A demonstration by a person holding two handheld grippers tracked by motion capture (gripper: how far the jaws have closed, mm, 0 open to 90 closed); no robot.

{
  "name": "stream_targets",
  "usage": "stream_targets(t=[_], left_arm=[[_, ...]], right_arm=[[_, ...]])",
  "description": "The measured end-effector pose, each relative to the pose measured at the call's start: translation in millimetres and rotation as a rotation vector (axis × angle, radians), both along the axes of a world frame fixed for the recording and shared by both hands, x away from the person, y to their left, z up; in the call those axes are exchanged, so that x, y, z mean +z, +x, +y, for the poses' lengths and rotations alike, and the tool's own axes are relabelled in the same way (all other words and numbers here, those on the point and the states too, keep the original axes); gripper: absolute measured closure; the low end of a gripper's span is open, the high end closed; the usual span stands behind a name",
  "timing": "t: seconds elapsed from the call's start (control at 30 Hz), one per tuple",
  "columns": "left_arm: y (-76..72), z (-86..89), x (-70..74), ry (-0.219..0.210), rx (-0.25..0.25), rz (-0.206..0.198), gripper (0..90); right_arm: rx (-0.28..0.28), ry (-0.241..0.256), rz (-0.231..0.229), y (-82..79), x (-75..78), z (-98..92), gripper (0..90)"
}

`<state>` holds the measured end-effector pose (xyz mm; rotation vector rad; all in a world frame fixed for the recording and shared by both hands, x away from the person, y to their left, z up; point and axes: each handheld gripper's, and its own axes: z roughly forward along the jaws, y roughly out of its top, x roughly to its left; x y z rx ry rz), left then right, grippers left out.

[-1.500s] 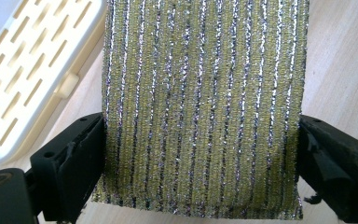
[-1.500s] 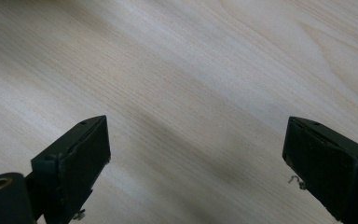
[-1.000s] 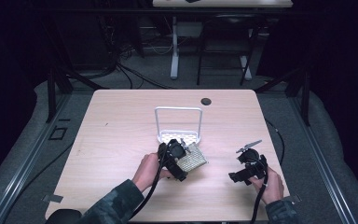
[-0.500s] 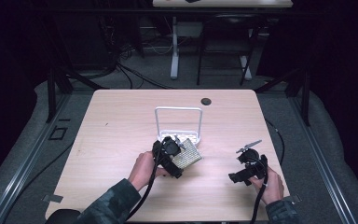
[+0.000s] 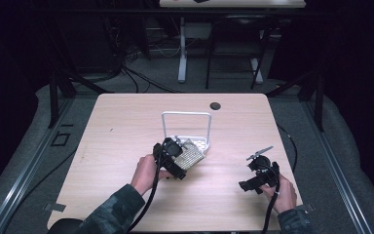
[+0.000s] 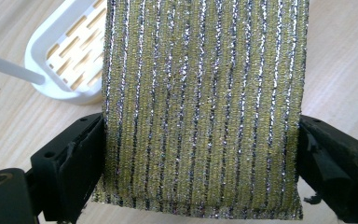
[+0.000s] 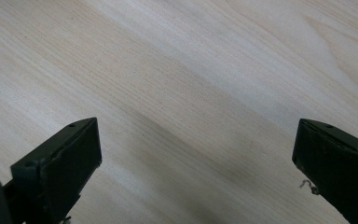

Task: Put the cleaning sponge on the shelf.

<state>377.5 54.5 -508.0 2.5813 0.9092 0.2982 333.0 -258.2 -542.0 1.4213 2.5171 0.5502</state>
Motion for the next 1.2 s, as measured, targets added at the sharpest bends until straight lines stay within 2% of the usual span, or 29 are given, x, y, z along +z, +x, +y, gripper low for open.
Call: stream_targets(t=[0.27,0.3,0.4,0.53,0.73,1.07,1.2], left_arm=[[10.7,1.6,-0.4,-0.016,0.043,-0.006,7.7],[12.1,1.7,0.1,-0.007,0.042,-0.009,7.8],[15.4,1.6,1.0,-0.022,0.056,-0.013,7.8],[19.7,1.0,1.5,-0.02,0.064,-0.025,7.8],[27.0,0.4,-0.8,-0.024,0.084,-0.017,7.8],[36.9,-3.9,0.4,-0.032,0.108,-0.033,7.8],[41.4,-5.4,-1.7,-0.034,0.116,-0.027,7.8]], right_arm=[[0.001,-0.002,-0.004,0.3,-0.5,0.6,0.9],[0.0,-0.003,-0.003,0.3,-0.4,0.9,0.9],[0.005,-0.012,-0.001,0.6,-0.3,1.3,1.0],[0.008,-0.008,0.008,1.0,-0.3,1.6,1.1],[0.01,-0.011,0.007,1.8,-1.2,2.2,1.2],[0.012,-0.01,0.002,2.4,-1.5,3.1,1.3],[0.014,-0.011,0.002,2.6,-1.7,3.1,1.4]])
